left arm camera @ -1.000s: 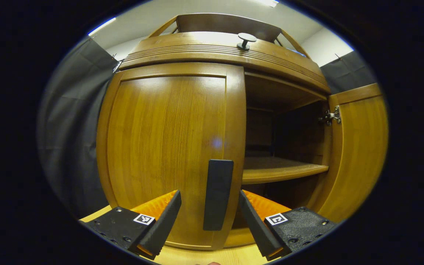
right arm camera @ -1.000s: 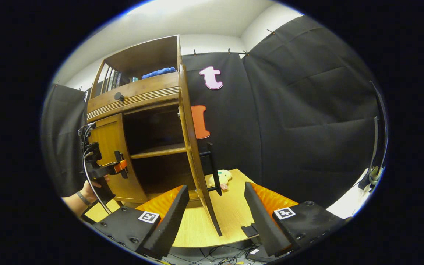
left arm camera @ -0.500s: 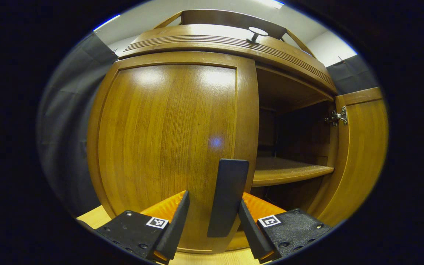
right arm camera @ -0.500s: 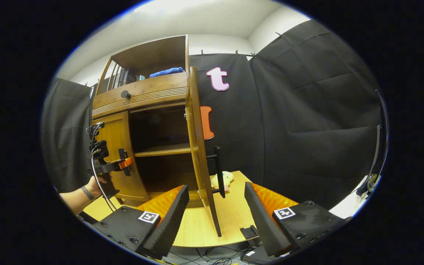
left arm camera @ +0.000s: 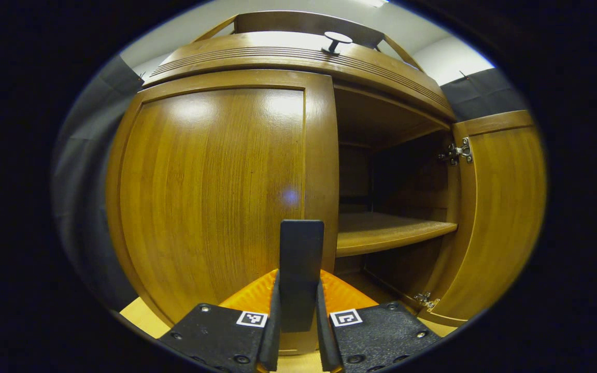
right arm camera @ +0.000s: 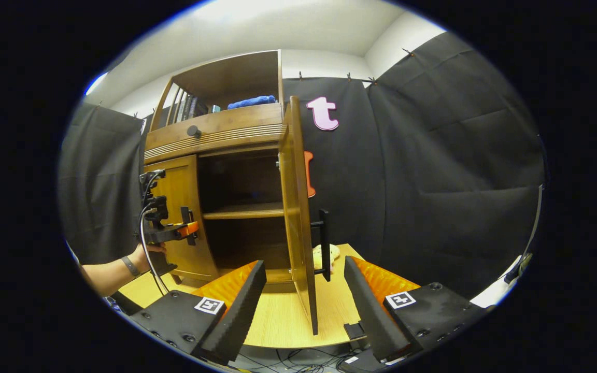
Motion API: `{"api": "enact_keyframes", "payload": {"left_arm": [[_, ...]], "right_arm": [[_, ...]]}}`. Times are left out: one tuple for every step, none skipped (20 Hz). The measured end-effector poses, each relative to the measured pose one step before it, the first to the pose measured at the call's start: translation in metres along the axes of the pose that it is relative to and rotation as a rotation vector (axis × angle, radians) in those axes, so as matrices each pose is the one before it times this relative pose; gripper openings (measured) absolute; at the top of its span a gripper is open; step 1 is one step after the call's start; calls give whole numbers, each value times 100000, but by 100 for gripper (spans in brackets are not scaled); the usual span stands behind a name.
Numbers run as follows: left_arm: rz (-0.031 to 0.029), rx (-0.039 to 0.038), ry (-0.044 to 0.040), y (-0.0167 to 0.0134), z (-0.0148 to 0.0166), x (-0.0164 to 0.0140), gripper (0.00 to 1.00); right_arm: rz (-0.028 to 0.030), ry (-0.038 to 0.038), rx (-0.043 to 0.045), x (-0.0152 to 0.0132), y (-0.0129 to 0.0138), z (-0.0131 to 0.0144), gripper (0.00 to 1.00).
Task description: Open the right door of the double-door shoe cabinet with the right hand, and open the left door with the left hand.
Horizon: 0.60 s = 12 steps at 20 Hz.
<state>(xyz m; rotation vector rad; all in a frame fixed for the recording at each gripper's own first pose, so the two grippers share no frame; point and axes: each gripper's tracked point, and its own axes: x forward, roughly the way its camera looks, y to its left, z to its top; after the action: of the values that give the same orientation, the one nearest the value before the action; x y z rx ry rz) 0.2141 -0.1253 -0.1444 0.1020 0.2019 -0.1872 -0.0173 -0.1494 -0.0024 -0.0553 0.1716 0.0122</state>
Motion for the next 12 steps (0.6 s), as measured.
{"api": "enact_keyframes", "payload": {"left_arm": [[1395, 1844, 51, 107, 171, -693, 31], [1273, 1206, -193, 159, -24, -962, 30], [1412, 343, 283, 146, -7, -1183, 31], [1362, -172, 964, 256, 84, -1040, 31], [974, 444, 1158, 262, -45, -1006, 29], [830, 409, 743, 288, 15, -1038, 31], [848, 58, 591, 370, 39, -1028, 31], [717, -479, 379, 411, 24, -1099, 31], [1115, -890, 431, 542, -37, -881, 29], [943, -784, 115, 461, -101, -906, 28], [1061, -548, -36, 501, -28, -876, 30], [1167, -464, -341, 656, 95, -1007, 30]], "right_arm": [[484, 27, -474, 183, -23, -120, 98], [189, 859, -422, -5, -5, -107, 93], [575, 714, -408, 56, 36, -147, 98], [726, 292, -331, -55, 150, -10, 98], [521, 142, -132, 51, 5, 195, 98], [438, -46, 28, -69, 138, 187, 98], [525, -247, 131, 219, 266, 226, 98], [624, -291, 29, -45, 240, 64, 98], [801, 56, -87, 94, 326, -117, 98], [725, 325, -233, 79, 243, -82, 98], [721, 112, -195, 79, 233, 46, 98], [697, 5, -91, 136, 127, 116, 98]]}}
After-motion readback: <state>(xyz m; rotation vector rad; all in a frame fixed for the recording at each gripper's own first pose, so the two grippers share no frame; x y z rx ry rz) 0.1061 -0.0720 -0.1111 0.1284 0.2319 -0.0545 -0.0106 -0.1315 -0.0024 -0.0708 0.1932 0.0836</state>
